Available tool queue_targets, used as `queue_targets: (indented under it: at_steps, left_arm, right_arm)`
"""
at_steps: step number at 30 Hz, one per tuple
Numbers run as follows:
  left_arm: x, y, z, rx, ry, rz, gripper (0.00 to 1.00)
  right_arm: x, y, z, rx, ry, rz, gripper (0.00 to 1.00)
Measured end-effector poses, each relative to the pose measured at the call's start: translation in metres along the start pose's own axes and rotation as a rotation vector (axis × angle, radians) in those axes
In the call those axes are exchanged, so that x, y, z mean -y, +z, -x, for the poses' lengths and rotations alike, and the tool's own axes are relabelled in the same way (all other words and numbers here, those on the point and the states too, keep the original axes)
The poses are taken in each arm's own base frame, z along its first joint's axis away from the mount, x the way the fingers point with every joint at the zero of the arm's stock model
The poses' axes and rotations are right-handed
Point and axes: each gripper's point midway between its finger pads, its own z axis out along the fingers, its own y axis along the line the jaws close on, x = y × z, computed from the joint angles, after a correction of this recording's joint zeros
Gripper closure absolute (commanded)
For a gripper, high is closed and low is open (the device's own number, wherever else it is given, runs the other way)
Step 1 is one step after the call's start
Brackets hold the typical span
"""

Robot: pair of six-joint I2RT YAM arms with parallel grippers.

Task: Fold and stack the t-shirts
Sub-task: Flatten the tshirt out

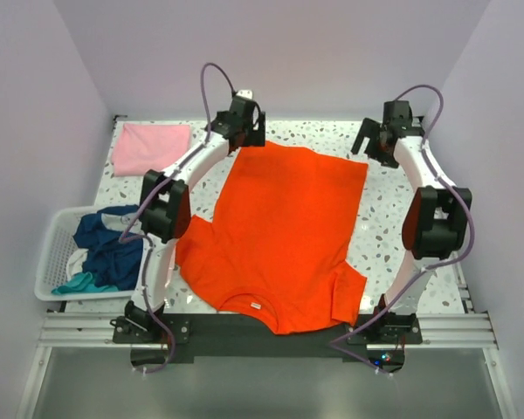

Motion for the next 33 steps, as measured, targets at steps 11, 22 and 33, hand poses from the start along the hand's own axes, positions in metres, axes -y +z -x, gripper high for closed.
queue_targets:
  at_steps: [11, 22, 33]
  left_arm:
    - [0.016, -0.167, 0.01, 0.144, -0.122, -0.145, 0.0]
    - [-0.005, -0.194, -0.206, -0.245, -0.153, -0.156, 0.0]
    - [-0.029, -0.199, -0.266, -0.359, -0.219, -0.092, 0.0]
  right_arm:
    - [-0.058, -0.072, -0.029, 0.058, -0.137, 0.256, 0.01]
    - [-0.096, 0.01, -0.112, -0.19, -0.313, 0.257, 0.01]
    - [-0.079, 0.044, -0.11, -0.215, -0.322, 0.151, 0.01]
